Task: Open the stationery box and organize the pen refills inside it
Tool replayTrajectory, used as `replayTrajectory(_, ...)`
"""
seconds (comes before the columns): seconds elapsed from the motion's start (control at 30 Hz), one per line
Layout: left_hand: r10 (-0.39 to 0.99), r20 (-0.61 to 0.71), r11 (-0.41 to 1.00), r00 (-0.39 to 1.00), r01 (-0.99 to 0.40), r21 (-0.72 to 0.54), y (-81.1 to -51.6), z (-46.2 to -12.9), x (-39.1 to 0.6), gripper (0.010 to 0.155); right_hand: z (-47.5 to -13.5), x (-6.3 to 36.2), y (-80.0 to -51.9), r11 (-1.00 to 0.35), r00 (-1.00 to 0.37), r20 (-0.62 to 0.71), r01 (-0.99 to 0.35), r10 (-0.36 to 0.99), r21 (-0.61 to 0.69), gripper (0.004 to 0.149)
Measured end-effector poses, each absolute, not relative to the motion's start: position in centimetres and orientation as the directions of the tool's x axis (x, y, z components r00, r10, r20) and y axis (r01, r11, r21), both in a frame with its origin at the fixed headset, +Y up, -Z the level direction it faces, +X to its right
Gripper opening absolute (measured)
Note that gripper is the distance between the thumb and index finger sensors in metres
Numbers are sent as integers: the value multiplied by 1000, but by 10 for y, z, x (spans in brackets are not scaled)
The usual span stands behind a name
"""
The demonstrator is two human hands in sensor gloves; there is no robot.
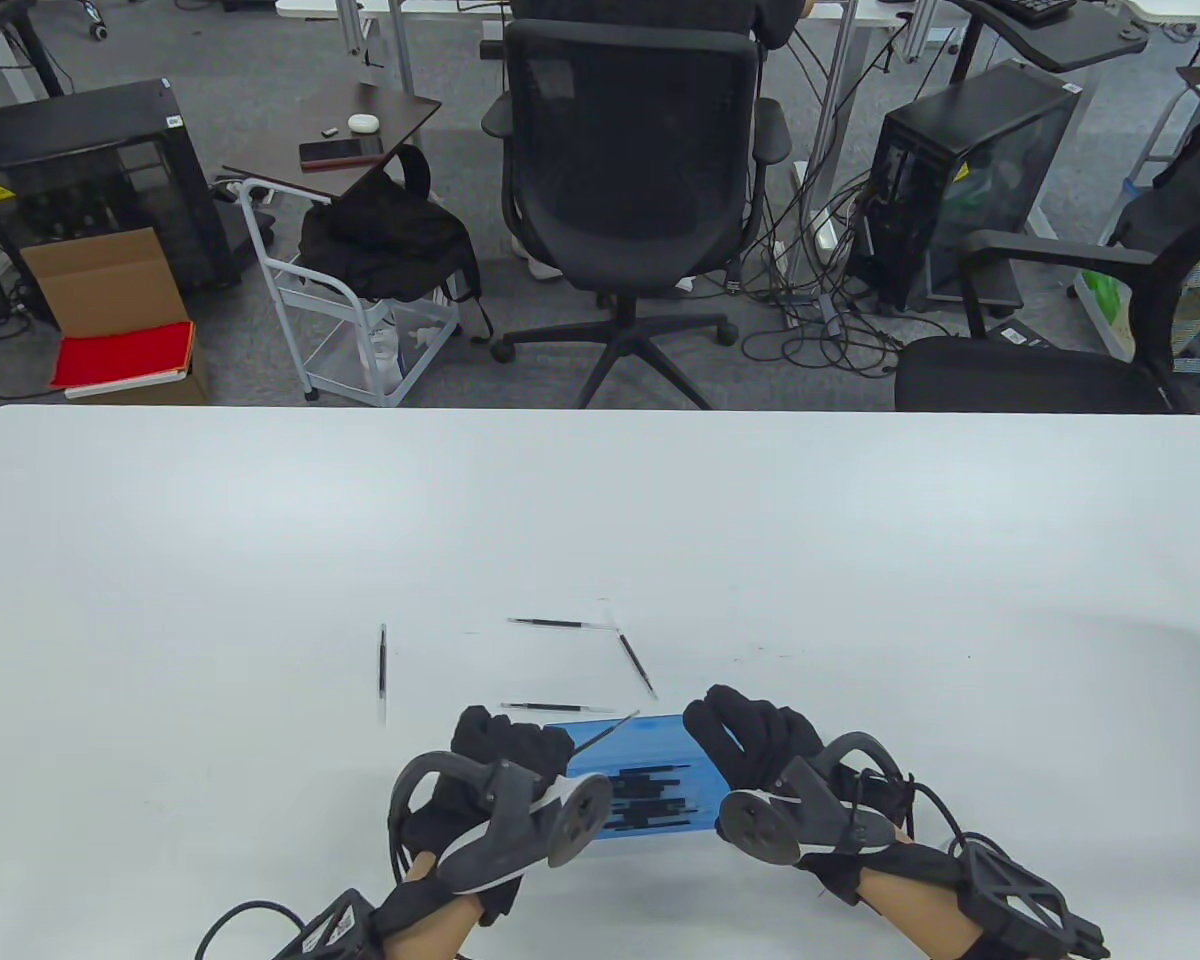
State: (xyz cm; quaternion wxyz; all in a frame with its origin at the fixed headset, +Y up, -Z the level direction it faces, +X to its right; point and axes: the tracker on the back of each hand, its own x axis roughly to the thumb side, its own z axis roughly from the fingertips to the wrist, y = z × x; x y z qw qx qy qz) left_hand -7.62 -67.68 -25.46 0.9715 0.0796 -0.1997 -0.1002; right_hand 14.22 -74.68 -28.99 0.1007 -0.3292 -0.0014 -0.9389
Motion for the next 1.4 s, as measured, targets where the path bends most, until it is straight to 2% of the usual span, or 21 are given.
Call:
replayTrajectory(0.17,-295,462,955,836,245,166,-697,-248,-54,50,-290,142,-747,-980,-763,619,190,-188,-64,113)
replayTrajectory(0.3,-374,487,927,789,318,198,-707,-248,-39,50,-290,142,-747,-980,-763,619,189,-188,-63,113)
replayTrajectory(0.43,-377,516,926,769,332,181,-713,-251,-28,49,-290,142,-747,-980,-763,619,190,-189,-65,113)
replayTrajectory(0.87,-472,519,879,713,428,212,-731,-256,-12,49,-289,142,-747,-979,-761,619,192,-193,-68,113)
replayTrajectory(1.0,-445,520,894,729,394,213,-726,-254,-15,48,-289,142,-747,-979,-762,619,192,-192,-67,113)
replayTrajectory(1.13,-367,502,930,783,304,205,-712,-256,-23,48,-289,142,-747,-979,-762,618,191,-190,-66,113)
replayTrajectory(1.4,-240,382,963,893,170,208,-678,-278,-54,46,-289,142,-747,-979,-763,618,192,-191,-66,113)
